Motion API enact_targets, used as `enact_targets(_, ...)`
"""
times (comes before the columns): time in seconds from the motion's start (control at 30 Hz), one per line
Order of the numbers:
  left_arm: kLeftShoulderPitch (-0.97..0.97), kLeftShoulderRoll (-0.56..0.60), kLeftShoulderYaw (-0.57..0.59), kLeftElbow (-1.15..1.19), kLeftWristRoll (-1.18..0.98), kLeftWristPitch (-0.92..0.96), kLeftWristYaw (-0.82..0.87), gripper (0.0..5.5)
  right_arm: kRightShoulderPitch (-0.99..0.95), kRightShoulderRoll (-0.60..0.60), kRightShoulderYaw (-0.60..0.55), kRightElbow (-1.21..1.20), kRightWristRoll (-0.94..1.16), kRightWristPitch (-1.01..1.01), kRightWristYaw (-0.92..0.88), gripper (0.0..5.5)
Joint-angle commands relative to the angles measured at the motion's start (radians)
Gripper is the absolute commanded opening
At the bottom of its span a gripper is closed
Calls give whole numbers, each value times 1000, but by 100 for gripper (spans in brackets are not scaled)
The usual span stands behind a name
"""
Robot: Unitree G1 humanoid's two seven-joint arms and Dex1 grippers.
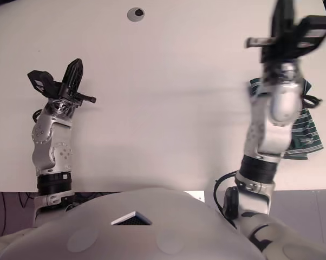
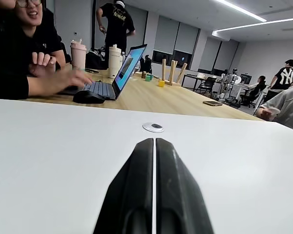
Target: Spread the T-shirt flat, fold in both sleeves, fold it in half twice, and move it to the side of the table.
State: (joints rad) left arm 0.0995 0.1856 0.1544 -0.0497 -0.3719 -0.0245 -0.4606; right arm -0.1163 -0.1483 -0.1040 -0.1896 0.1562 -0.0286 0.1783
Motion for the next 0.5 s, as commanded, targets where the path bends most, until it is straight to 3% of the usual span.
enact_targets(0.03,4,-27,14,13,17,-27,50,4,-21,53,153,215,-71,-41,63,0)
enact_targets(0.2,-6,-19,35,121,54,-89,66,4,-5,46,256,379,-148,-90,111,0)
enact_targets(0.5,-24,-20,54,172,51,-135,59,4,10,42,209,402,-159,-83,69,0)
